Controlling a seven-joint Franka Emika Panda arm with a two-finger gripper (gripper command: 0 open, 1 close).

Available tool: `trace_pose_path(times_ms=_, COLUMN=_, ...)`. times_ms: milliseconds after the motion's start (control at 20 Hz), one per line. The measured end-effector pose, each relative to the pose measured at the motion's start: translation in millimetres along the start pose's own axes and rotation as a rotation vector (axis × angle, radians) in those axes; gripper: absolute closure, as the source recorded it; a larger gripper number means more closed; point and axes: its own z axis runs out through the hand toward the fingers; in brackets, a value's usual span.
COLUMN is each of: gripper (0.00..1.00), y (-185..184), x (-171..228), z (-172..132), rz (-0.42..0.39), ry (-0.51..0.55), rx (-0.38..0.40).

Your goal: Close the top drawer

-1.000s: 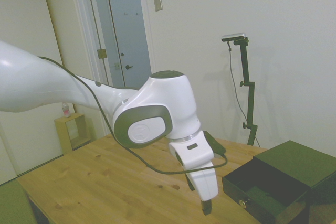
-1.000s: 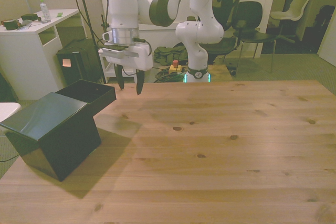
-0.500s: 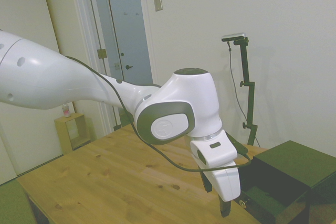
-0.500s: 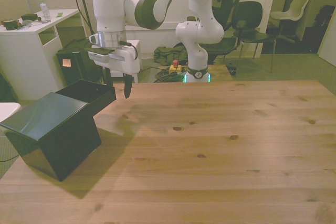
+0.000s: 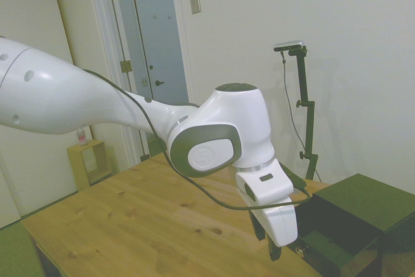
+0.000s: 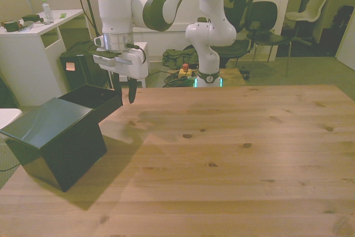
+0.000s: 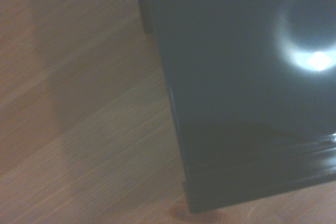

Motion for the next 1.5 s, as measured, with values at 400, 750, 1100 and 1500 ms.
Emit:
trace_pose_path(times_ms=400, gripper=1.0, y=-1.1, x=9.2, z=-6.4, rz=-0.011, ry=0.016, rx=0.008)
trace_pose_path(times_ms=750, gripper=1.0, y=-8.4, x=17.3, z=-7.7, rz=-0.012, ry=0.03, rx=0.01)
trace_pose_path(times_ms=1100, gripper=1.0, y=-17.4, x=25.5, z=-17.3, rz=-0.013, ry=0.046, rx=0.017)
trace_pose_path(times_ms=1500, gripper=1.0, y=-23.9, x=33.6, z=-20.2, rz=-0.009, ry=0.047, rx=0.014)
